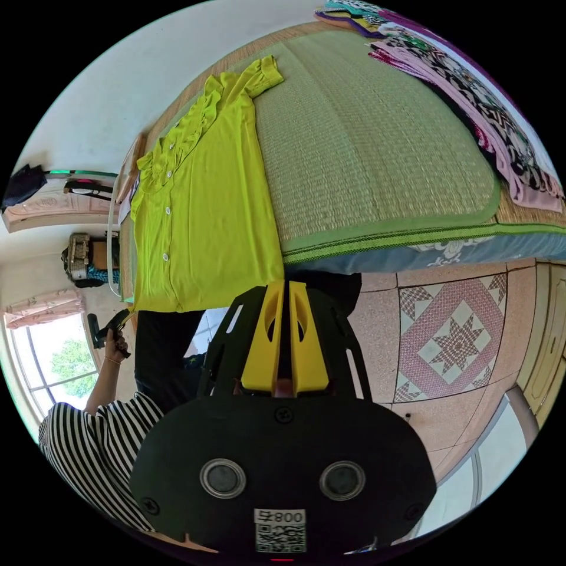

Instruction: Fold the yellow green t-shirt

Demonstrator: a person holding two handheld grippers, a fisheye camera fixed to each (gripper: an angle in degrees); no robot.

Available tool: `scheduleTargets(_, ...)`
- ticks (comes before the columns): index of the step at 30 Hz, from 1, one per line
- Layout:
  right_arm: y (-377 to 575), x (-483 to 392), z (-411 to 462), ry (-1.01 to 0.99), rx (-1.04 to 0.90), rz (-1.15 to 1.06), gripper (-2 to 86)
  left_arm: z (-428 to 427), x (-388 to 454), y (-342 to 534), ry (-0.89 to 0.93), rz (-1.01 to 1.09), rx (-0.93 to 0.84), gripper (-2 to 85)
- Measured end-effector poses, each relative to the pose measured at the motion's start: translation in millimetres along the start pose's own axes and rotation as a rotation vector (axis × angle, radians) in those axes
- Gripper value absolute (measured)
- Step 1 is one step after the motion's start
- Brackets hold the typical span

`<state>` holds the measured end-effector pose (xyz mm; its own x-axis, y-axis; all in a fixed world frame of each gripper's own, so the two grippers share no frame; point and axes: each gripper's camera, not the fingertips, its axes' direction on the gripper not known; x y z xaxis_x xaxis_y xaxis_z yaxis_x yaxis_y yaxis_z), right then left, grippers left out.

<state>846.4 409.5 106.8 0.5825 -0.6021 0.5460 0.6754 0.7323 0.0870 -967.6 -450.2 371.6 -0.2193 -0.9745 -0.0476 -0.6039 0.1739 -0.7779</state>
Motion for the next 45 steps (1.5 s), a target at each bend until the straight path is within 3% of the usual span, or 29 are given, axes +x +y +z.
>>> scheduleTargets(5, 9, 15, -15, -0.013, 0.064, 0.041, 0.3, -5, 10, -5, -0.010, 0.009, 0.085, 0.9)
scheduleTargets(11, -28, -32, -28, -0.001, 0.142, -0.090, 0.1, 16, 58, -56, -0.009, 0.130, 0.093, 0.4)
scheduleTargets(14, -55, -73, -11, 0.081, 0.114, -0.197, 0.1, 44, 92, -88, -0.067, 0.216, 0.038, 0.3)
scheduleTargets(19, -71, -102, 58, 0.268, -0.029, -0.272, 0.2, 117, 126, -118, -0.312, 0.316, -0.167, 0.3)
scheduleTargets(22, -52, -106, 61, 0.284, 0.008, -0.334, 0.2, 123, 129, -118, -0.292, 0.322, -0.091, 0.3)
scheduleTargets(29, -44, -94, 61, 0.206, 0.001, -0.320, 0.2, 137, 133, -144, -0.208, 0.249, -0.103, 0.3)
scheduleTargets(33, -55, -98, 42, 0.204, 0.062, -0.326, 0.1, 133, 157, -170, -0.175, 0.295, 0.009, 0.2)
scheduleTargets(45, -250, -205, 21, 0.152, 0.243, -0.489, 0.1, 197, 251, -360, -0.187, 0.396, 0.116, 0.2)
